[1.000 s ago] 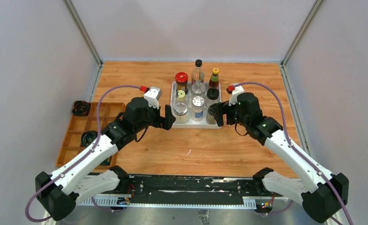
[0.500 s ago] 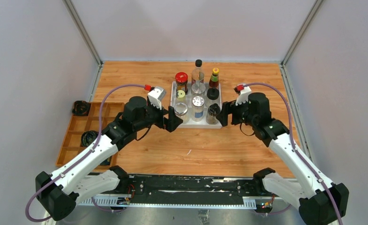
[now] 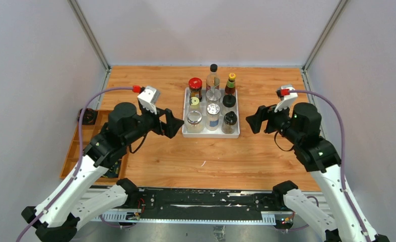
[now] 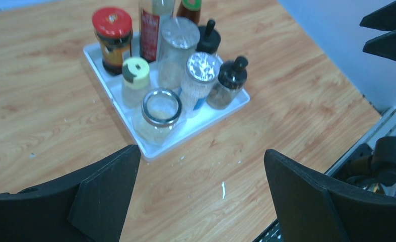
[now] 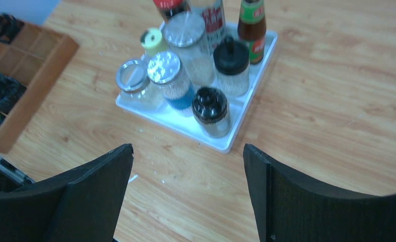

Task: Organize the condiment bottles
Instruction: Reset both arms

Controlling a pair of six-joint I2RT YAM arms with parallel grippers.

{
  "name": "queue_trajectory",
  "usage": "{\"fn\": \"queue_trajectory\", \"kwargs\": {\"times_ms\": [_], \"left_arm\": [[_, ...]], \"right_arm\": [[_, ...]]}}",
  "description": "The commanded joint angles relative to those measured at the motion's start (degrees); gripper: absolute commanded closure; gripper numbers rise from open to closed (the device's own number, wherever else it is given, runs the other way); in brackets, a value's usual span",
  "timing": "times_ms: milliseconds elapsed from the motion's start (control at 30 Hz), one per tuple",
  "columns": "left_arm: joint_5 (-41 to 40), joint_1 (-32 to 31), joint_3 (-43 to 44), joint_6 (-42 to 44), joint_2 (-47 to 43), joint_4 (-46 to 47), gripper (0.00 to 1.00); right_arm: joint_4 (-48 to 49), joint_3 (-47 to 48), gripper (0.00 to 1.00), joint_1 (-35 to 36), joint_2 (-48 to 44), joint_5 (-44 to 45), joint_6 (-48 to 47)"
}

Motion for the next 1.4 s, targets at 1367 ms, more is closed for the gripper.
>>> {"fn": "queue_trajectory", "kwargs": {"times_ms": [1367], "left_arm": [[-19.18,-0.19,-18.95,-4.22,-11.71,3.72,0.0]], "right_arm": [[-2.22,-9.12,0.05,-0.54,-1.37,15.32,2.91]]}}
